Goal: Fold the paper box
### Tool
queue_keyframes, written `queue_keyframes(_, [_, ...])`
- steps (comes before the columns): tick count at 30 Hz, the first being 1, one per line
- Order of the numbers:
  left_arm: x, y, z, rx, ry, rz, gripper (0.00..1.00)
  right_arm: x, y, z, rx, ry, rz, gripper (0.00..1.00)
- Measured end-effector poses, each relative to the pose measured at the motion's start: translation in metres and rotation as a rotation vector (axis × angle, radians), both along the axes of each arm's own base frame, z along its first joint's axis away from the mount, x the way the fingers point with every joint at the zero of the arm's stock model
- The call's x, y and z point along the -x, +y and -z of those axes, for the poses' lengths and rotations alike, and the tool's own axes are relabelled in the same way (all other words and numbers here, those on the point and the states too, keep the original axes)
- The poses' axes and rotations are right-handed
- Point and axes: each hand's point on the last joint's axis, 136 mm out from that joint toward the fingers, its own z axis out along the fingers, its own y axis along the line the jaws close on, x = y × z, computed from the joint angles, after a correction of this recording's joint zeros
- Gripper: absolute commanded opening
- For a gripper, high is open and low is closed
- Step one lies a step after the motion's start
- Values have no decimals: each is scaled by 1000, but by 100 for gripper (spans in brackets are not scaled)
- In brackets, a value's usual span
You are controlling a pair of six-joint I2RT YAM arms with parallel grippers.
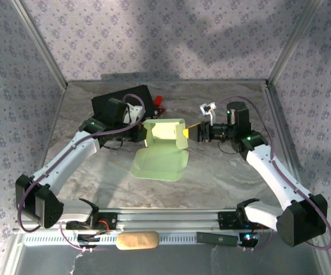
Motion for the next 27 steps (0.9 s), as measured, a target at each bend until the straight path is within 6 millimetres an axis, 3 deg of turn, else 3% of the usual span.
queue_keyframes(19, [3, -2, 2, -83, -24, -31, 0, -26, 6, 31, 291, -74, 176, 40])
queue_keyframes(27, [5, -1, 8, -120, -18, -46, 0, -36, 7, 46, 421, -102, 253, 29])
